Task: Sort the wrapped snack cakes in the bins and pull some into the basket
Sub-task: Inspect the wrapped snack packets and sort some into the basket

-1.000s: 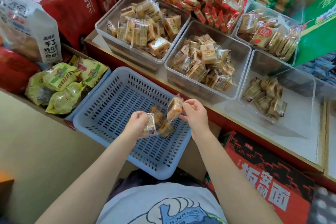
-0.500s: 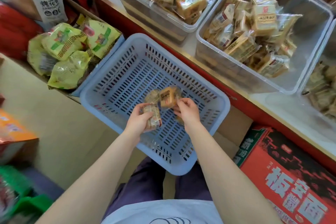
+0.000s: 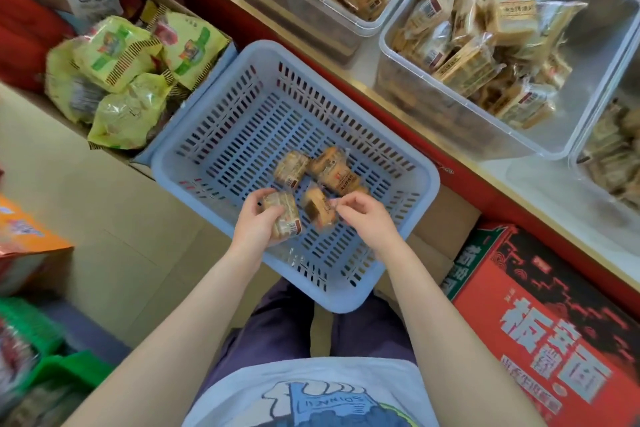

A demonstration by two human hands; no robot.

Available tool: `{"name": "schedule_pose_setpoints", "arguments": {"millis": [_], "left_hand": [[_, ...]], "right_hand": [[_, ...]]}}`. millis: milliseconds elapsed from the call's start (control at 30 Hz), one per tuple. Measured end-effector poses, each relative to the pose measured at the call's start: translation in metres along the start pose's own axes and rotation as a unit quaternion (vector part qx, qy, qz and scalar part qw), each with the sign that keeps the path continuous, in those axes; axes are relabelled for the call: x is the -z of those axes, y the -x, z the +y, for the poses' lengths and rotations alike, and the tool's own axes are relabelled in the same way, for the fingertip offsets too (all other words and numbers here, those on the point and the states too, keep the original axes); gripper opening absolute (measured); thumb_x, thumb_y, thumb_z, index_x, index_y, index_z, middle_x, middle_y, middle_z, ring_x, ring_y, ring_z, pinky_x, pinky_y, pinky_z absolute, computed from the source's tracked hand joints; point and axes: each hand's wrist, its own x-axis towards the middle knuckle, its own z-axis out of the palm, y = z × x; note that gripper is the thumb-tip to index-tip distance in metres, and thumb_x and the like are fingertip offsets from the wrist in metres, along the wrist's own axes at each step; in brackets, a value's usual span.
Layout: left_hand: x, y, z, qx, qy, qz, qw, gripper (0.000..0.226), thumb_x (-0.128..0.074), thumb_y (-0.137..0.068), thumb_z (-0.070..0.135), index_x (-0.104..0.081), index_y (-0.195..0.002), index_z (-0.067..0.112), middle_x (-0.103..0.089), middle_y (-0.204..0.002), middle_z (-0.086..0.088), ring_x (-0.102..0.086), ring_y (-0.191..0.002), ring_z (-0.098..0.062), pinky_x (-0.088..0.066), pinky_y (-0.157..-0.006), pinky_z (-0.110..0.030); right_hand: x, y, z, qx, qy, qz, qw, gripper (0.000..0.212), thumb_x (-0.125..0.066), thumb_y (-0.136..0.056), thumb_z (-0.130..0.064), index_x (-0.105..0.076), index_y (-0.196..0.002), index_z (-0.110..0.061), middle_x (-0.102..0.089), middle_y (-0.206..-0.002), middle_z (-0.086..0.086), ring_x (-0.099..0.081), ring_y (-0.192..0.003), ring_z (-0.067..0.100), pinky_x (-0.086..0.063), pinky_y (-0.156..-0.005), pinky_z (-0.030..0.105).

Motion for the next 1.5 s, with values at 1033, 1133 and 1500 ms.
{"name": "schedule_pose_setpoints", "arguments": {"millis": [1033,1133,1500], "left_hand": [[-0.031,0.076,0.077,-0.143,-0.076,-0.225,0.961,0.022,-0.065,-0.099,0.034,-0.067,-0.118,0.023,-0.074,-0.114,-0.007,-0.073,-0.104,-0.026,-0.061,-0.087,-0.044],[-0.033,0.103,0.096,-0.193,-0.087,-0.233,0.949,0.020,-0.066,-0.098,0.027,-0.068,-0.116,0.019,-0.075,-0.108,-0.009,-0.074,-0.096,-0.026,-0.062,-0.079,-0.043],[-0.059,0.156,0.139,-0.260,-0.113,-0.226,0.932,0.007,-0.069,-0.096,0.027,-0.073,-0.091,0.029,-0.075,-0.089,-0.002,-0.073,-0.085,-0.021,-0.062,-0.073,-0.042]], "right_hand": [[0.024,0.088,-0.103,0.142,-0.014,-0.004,0.990,0.020,-0.073,-0.095,-0.026,-0.073,-0.113,-0.017,-0.077,-0.105,0.003,-0.073,-0.099,0.020,-0.061,-0.085,0.035],[0.034,0.118,-0.121,0.190,-0.013,0.035,0.981,0.016,-0.073,-0.094,-0.022,-0.074,-0.106,-0.012,-0.076,-0.102,0.010,-0.073,-0.094,0.021,-0.062,-0.080,0.033],[0.044,0.170,-0.140,0.304,-0.051,0.173,0.935,0.011,-0.062,-0.101,-0.016,-0.062,-0.090,-0.013,-0.065,-0.082,0.003,-0.062,-0.076,0.011,-0.054,-0.071,0.026]]}}
